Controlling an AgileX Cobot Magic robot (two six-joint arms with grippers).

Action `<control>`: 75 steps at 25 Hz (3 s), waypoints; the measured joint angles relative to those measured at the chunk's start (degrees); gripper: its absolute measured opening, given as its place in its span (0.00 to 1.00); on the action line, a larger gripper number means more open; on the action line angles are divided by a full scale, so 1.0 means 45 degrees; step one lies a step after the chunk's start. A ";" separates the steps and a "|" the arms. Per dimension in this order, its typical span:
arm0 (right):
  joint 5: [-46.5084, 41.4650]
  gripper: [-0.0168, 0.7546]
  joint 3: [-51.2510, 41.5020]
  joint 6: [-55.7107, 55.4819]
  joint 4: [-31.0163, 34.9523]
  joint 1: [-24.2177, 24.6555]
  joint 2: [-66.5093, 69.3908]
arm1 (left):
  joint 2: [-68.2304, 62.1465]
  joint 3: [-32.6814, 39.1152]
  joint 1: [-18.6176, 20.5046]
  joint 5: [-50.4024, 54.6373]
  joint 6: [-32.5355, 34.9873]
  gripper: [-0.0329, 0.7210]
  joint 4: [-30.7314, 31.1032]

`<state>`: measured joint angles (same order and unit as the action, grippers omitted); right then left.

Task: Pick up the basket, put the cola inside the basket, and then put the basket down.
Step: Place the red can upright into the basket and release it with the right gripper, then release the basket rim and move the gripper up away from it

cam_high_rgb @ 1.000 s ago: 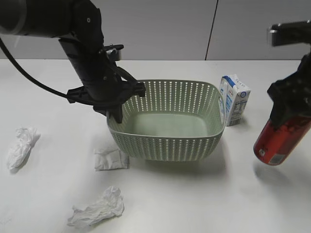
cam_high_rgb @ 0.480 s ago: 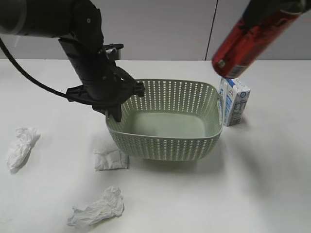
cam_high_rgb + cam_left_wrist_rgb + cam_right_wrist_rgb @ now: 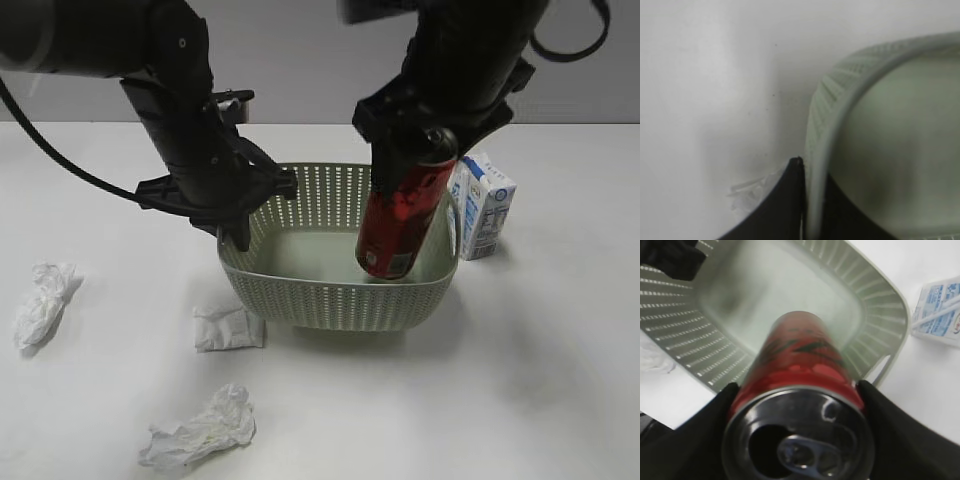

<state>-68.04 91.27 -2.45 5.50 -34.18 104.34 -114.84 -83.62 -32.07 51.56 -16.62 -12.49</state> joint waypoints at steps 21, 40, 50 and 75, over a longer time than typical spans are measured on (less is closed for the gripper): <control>0.0286 0.87 0.0417 0.0783 -0.0394 0.0000 -0.0123 | 0.0000 0.0029 0.0000 0.0316 0.0000 0.04 0.0052; 0.0077 0.79 -0.1670 0.1181 -0.0452 0.6067 -0.3585 | 0.0000 0.0029 0.0012 0.0428 0.0000 0.04 -0.0123; 0.2345 0.78 -0.8258 0.1286 -0.0284 0.6093 -0.9023 | 0.0000 0.0029 0.0822 -0.0450 0.0034 0.04 -0.0017; 0.3400 0.77 -1.4711 0.1341 -0.0274 0.6093 -2.1144 | -0.0712 0.0086 0.1514 -0.2012 0.0040 0.68 0.0385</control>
<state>-52.74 25.07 3.59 4.27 -6.76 9.19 -118.05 -83.24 -25.26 42.51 -16.44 -10.75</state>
